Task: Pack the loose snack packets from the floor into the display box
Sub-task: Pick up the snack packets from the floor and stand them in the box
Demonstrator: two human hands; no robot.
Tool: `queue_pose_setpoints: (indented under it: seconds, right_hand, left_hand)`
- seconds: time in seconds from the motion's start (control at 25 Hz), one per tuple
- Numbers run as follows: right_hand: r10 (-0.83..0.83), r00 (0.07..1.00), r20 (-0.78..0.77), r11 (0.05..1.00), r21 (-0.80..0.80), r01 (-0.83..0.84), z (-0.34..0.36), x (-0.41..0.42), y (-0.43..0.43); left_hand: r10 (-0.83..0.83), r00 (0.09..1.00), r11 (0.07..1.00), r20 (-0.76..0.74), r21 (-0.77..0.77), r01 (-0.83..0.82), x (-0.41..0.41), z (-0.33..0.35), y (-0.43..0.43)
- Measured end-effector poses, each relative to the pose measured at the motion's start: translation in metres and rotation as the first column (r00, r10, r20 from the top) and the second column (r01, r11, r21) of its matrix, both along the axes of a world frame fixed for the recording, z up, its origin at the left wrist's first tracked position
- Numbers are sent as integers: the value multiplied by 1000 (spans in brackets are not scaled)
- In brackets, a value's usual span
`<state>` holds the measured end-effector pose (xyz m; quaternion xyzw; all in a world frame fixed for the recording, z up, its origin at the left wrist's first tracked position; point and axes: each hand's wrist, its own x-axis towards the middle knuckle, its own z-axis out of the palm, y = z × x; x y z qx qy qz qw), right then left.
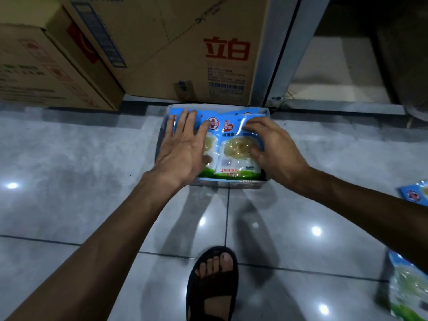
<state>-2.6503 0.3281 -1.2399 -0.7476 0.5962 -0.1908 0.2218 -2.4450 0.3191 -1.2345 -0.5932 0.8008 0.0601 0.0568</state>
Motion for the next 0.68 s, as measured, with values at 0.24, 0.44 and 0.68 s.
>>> queue_pose_setpoints:
  seconds: [0.24, 0.44, 0.68]
  right_hand:
    - [-89, 996, 17, 984, 159, 85, 20, -90, 53]
    - [-312, 950, -18, 867, 404, 292, 28, -195, 135]
    - [-701, 632, -331, 474, 447, 759, -42, -290, 254]
  left_hand:
    - [-163, 945, 985, -284, 5, 172, -85, 30, 20]
    - [-172, 873, 911, -457, 264, 317, -174, 25, 54]
    - [-199, 902, 768, -384, 510, 387, -244, -5, 92]
